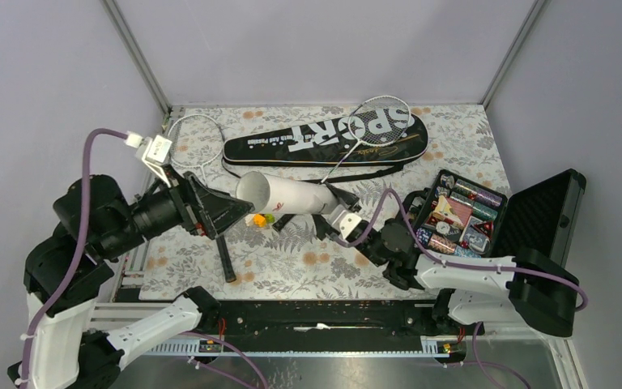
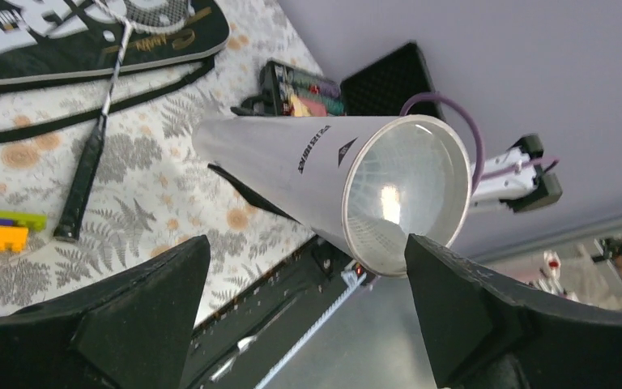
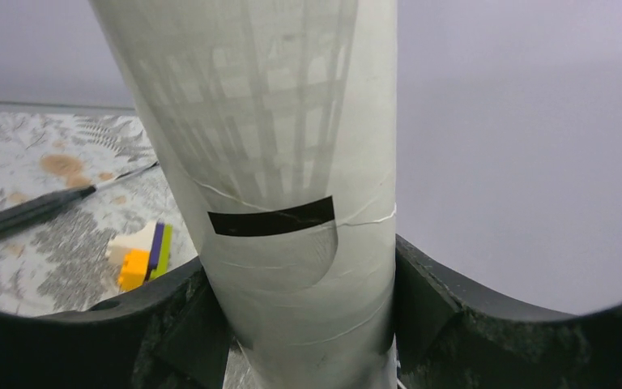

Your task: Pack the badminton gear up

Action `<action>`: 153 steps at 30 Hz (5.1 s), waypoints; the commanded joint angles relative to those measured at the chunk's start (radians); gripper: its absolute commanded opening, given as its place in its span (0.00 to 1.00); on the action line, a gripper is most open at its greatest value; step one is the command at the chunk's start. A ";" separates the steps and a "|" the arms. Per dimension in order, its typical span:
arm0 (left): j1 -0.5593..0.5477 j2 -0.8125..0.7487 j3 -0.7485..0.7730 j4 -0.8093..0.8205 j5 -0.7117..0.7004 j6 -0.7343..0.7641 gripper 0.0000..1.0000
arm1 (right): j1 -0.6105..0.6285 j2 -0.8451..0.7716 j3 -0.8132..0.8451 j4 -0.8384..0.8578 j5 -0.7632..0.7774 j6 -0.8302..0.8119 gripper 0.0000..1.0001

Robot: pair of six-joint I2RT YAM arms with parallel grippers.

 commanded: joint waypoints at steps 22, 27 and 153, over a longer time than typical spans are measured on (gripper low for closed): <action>0.001 -0.202 -0.477 0.360 -0.592 0.116 0.99 | -0.140 0.247 0.094 0.327 0.385 0.209 0.63; 0.003 -0.127 -0.540 0.325 -0.586 0.164 0.99 | -0.148 0.177 0.173 -0.103 0.460 0.455 0.61; 0.078 0.482 -0.669 0.578 0.082 0.221 0.00 | -0.353 0.075 0.195 -0.657 0.109 1.604 0.79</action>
